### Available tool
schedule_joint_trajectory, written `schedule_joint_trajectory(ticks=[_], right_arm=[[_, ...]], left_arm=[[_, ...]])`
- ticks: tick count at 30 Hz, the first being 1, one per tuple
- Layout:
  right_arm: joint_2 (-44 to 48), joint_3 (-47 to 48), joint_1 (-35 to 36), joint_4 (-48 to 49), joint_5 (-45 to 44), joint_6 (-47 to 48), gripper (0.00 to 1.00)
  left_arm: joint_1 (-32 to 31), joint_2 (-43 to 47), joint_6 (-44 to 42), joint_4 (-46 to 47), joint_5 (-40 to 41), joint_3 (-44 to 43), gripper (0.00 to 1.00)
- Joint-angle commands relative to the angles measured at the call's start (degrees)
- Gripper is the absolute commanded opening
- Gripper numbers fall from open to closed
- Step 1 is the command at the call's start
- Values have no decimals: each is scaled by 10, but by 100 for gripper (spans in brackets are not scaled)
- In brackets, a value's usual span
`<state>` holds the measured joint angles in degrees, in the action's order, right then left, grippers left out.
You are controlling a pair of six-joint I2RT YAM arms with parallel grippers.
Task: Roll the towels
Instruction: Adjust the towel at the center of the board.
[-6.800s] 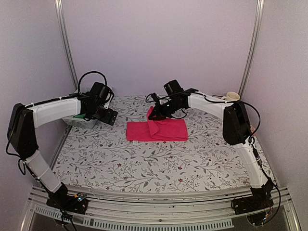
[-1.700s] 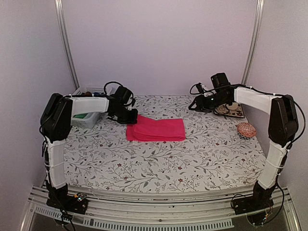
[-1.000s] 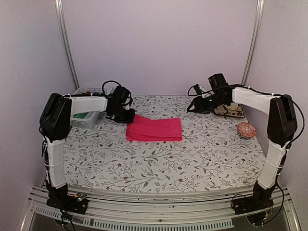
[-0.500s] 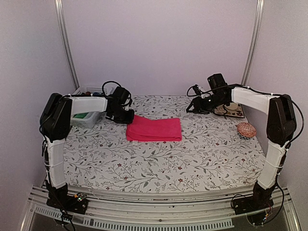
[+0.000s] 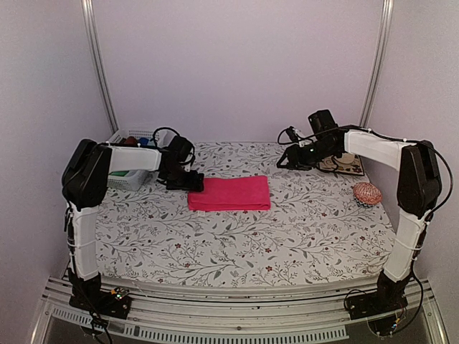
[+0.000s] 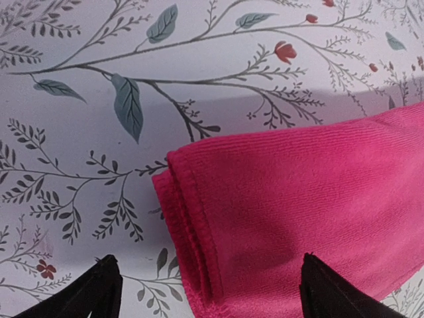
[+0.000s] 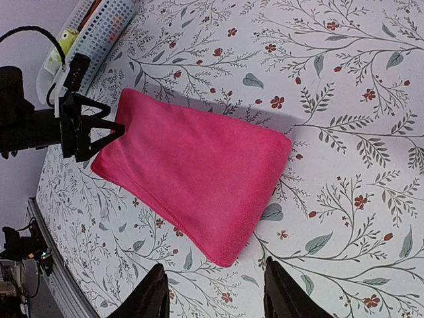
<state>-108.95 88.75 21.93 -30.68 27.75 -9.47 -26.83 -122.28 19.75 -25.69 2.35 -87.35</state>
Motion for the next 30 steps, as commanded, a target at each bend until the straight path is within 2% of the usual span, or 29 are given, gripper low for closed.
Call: schedule_joint_trajectory(ticks=[1,4,8,13,20,23,27,30], right_arm=[[-9,11,5,-8,2,10,50],[-11,12,6,-9,5,14,50],[-14,15,6,-8,11,19,50],[-26,32,9,-17,21,25,50],[-30,52,13,-37,21,38,50],[-27,49,14,-40,21,42,50],[-22,38,15,-41,21,47,50],[-16,32,16,-46,17,55,50]], left_arm=[[5,39,-23,9,11,7,97],[-4,86,-72,34,6,32,97],[-17,155,-198,75,-51,99,96],[-18,203,-317,127,-126,176,86],[-29,166,-455,98,-145,172,70],[-29,153,-490,86,-143,161,63],[-29,129,-536,75,-147,148,60],[-29,102,-548,55,-137,126,53]])
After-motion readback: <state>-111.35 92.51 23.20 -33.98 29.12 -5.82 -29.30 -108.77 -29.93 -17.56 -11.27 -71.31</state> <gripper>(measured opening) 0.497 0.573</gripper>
